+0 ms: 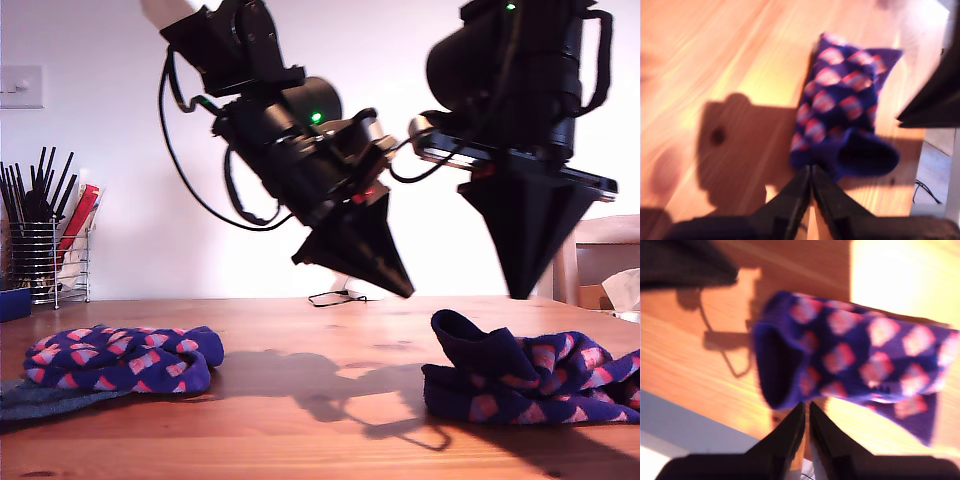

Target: Fold the socks in front of you. After folding them, place them to the right side.

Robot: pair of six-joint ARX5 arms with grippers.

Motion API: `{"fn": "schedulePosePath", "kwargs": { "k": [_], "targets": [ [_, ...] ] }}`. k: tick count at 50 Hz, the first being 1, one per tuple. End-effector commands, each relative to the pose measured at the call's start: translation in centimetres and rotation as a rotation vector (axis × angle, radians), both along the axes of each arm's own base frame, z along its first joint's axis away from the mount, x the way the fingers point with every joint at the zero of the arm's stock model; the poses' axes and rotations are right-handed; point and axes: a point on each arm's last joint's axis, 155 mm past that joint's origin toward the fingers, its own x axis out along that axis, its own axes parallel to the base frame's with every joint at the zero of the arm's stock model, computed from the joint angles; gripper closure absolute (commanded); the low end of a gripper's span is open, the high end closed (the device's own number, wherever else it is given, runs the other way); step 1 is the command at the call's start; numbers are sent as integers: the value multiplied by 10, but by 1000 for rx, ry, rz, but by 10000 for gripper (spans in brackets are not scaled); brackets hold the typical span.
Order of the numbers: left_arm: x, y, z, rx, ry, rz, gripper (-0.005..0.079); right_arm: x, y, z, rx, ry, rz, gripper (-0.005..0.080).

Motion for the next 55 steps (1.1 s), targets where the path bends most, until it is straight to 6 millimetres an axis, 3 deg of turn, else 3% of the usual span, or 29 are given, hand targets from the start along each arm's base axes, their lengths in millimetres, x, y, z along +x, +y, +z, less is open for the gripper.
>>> {"fn": "schedulePosePath", "kwargs": {
  "k": [1, 22, 33, 47, 55],
  "targets": [
    [-1, -1, 3, -10, -3, 7, 764, 1, -8, 4, -24, -13, 4, 765],
    [6, -13, 7, -31, -41, 33, 764, 14, -39, 4, -35, -15, -59, 765],
    [12, -18, 12, -59, -72, 33, 764, 27, -32, 11, 163, -7, -131, 765],
    [19, -24, 21, -110, -106, 22, 764, 57, -42, 41, 249, -288, -163, 765],
    [18, -35, 33, -182, -123, -9, 764, 45, -48, 43, 276, -362, -160, 765]
  ]
}}
